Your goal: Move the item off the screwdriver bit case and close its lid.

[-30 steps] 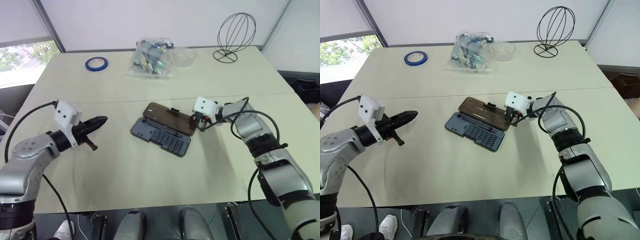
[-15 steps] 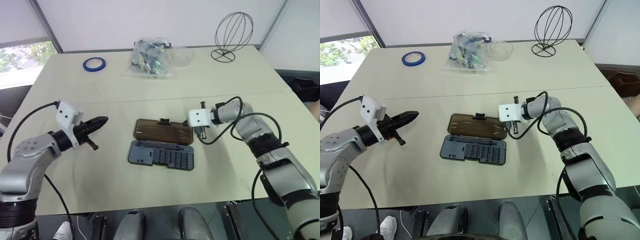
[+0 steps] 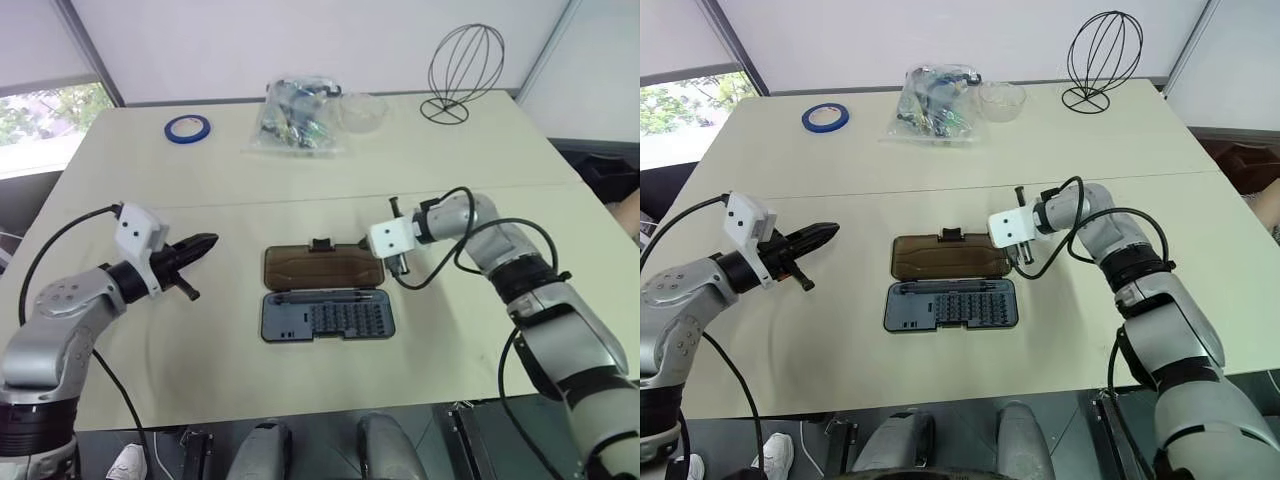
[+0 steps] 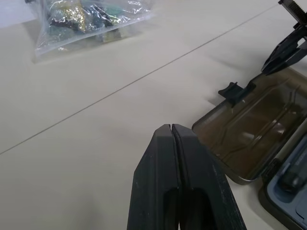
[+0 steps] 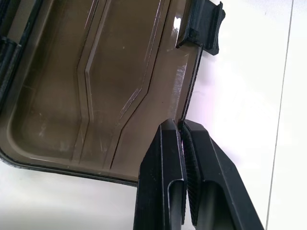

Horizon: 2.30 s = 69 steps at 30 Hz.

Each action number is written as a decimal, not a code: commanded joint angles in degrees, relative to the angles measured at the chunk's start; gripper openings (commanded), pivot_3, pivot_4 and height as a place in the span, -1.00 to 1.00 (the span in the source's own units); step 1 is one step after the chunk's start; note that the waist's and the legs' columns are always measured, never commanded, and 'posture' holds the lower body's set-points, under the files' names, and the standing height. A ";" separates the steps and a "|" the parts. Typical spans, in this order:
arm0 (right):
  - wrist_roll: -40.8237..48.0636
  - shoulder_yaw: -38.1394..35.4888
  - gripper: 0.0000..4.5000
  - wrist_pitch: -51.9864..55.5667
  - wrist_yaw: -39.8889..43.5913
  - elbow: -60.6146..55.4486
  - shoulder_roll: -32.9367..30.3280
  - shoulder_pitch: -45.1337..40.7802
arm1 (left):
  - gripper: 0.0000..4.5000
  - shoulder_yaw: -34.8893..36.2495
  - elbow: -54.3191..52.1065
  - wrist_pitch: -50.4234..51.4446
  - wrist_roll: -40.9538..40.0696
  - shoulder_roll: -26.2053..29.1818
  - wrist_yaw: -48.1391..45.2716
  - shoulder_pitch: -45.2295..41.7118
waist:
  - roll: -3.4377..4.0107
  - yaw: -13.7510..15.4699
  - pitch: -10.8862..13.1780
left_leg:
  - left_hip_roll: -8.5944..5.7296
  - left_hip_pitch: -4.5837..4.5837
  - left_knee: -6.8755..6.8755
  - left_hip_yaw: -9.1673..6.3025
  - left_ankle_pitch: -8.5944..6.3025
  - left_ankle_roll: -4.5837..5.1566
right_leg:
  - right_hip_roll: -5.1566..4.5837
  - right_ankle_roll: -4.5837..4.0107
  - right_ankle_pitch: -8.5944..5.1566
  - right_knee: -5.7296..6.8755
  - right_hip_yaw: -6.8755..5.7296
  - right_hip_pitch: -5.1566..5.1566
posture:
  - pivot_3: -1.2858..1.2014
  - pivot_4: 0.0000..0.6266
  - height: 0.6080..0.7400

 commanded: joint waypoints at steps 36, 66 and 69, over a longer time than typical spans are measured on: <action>31.23 -24.37 0.99 62.57 -1.35 -45.06 1.16 17.40 | -1.00 -1.88 -8.51 1.71 -1.90 0.81 -3.07 3.68 | 0.04 0.37 0.02 | 0.02 -0.16 0.02 -0.08 0.00 0.00 | -0.02 -0.01 0.00 0.09 0.01 -0.14 | 0.03 -0.52 1.00; 32.27 -16.76 0.99 70.64 -15.16 -46.57 -1.13 17.07 | -1.00 -22.95 2.20 -5.39 9.04 -3.71 -10.59 2.76 | 0.04 0.46 0.03 | -0.02 -0.18 0.10 0.00 -0.01 0.02 | -0.01 0.00 0.00 0.14 0.02 -0.17 | 0.03 -0.52 1.00; 30.48 -13.73 0.99 70.72 -13.80 -44.25 -1.83 14.37 | -1.00 -23.64 3.83 -6.54 10.22 -3.43 -11.28 2.55 | 0.04 0.42 0.02 | -0.02 -0.17 0.11 0.00 -0.01 0.03 | -0.01 0.00 0.00 0.14 0.02 -0.16 | 0.03 -0.52 1.00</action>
